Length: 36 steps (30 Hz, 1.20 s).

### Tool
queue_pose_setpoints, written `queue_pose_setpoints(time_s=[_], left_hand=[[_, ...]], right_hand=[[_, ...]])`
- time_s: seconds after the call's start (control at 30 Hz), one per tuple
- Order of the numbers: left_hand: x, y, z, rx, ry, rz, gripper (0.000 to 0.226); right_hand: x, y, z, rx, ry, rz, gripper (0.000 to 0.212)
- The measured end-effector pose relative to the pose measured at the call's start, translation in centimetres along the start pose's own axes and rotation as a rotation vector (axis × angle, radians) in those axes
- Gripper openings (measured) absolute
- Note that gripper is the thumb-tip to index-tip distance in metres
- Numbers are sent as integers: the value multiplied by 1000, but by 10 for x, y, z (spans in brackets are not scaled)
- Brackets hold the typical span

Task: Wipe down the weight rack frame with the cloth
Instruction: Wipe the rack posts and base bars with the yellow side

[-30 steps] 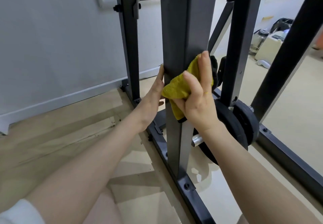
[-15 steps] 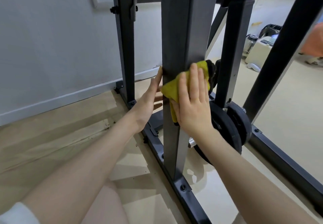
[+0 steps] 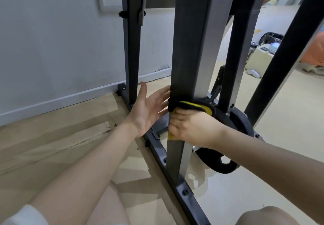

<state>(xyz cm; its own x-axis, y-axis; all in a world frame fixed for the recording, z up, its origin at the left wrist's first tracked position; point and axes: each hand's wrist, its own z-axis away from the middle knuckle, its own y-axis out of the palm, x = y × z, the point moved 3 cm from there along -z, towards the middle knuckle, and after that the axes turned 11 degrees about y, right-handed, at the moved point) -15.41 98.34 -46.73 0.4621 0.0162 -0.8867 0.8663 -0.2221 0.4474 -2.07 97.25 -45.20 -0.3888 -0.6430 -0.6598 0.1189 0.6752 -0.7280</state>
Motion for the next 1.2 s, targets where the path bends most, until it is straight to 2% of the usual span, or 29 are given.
queue_pose_setpoints(time_s=[0.07,0.13,0.2,0.3,0.43,0.5,0.63,0.73,0.8,0.9,0.97,1.03,1.1,1.2], left_hand=[[-1,0,1,11,-8,15,83],[-4,-1,1,8,-11,5,81],[-6,-1,1,2,-16,-38,81],[-8,-1,1,7,-44,-54,82],[-6,0,2,34,-43,-81,81],[-2,0,1,24,-29,-116,79],[4,-1,0,10,-33,-132,76],[3,-1,2,30,-43,-166,74],[3,-4,3,15,-58,-203,75],[12,-13,8,-12,-99,-250,79],[23,-17,12,-26,-124,-280,83],[34,-16,17,-46,-140,-300,82],[41,-11,19,-81,-143,-321,73],[48,-3,22,-125,-118,-310,64]], right_hand=[[-8,-9,-4,-48,10,47,41],[-39,-24,-15,-189,163,179,36],[-62,-33,-24,-212,313,314,39],[-38,-15,-22,-62,272,396,36],[24,22,1,259,14,420,31],[17,17,-5,168,0,381,28],[-51,-21,-30,-226,362,298,33],[-58,-24,-29,-337,418,270,31],[-33,-4,-18,-245,373,264,27],[10,27,13,-6,183,302,28],[18,34,26,-57,131,262,32],[2,20,22,-253,269,148,41],[-26,-1,12,-419,561,93,51],[-44,-16,3,-563,864,-309,67]])
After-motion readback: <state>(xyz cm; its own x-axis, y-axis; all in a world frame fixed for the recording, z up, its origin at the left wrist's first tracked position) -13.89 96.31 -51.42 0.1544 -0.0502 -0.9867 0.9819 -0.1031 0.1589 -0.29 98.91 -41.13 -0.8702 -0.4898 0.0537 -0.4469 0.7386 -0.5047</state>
